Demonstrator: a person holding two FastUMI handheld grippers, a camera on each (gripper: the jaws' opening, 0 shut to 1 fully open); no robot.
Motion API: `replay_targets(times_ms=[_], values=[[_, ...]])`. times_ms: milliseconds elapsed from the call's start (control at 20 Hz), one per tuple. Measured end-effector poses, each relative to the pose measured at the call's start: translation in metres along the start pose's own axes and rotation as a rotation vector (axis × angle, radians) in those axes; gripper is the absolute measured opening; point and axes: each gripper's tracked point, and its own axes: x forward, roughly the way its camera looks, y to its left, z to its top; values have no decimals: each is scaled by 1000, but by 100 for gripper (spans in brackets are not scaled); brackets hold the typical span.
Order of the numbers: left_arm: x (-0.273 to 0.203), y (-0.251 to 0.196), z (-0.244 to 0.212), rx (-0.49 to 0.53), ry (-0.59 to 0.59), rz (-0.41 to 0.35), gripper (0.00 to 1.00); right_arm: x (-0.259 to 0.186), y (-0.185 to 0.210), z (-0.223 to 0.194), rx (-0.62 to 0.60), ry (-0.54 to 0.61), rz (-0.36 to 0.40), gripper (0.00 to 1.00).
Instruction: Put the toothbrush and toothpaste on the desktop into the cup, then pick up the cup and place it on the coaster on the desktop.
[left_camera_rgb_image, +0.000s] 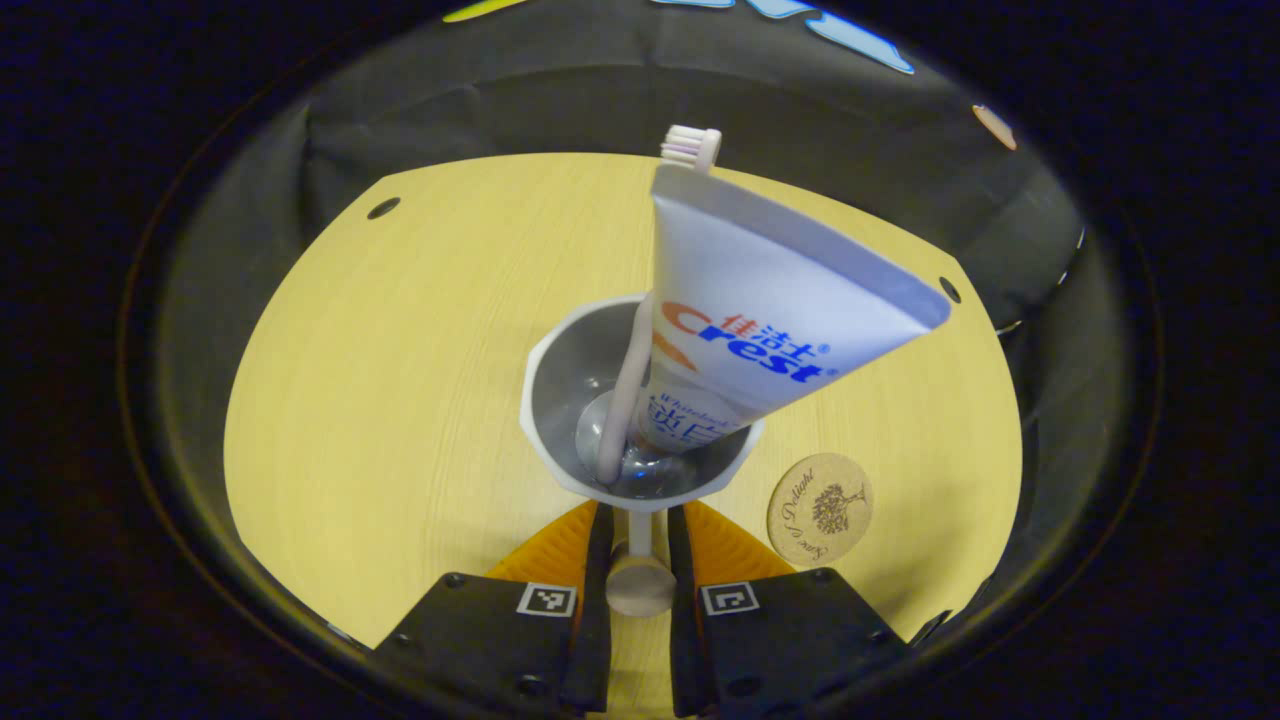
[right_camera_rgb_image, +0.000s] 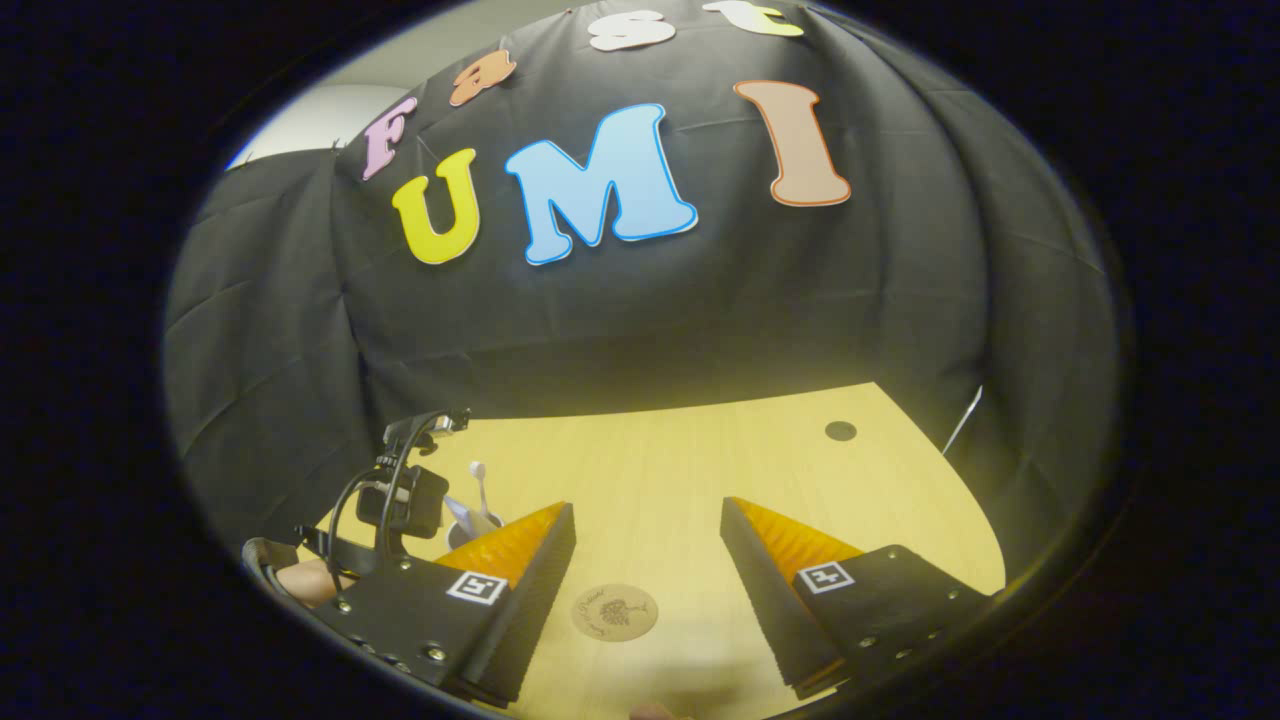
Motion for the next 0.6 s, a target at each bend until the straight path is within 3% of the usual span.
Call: replay_targets(times_ms=[150,600], values=[[-5,-12,-4,-8,-12,-43,31,-3,-1,-2,3,2,-6,90],[-23,-68,-16,96,-9,-136,31,-11,-1,-2,7,-12,-26,90]])
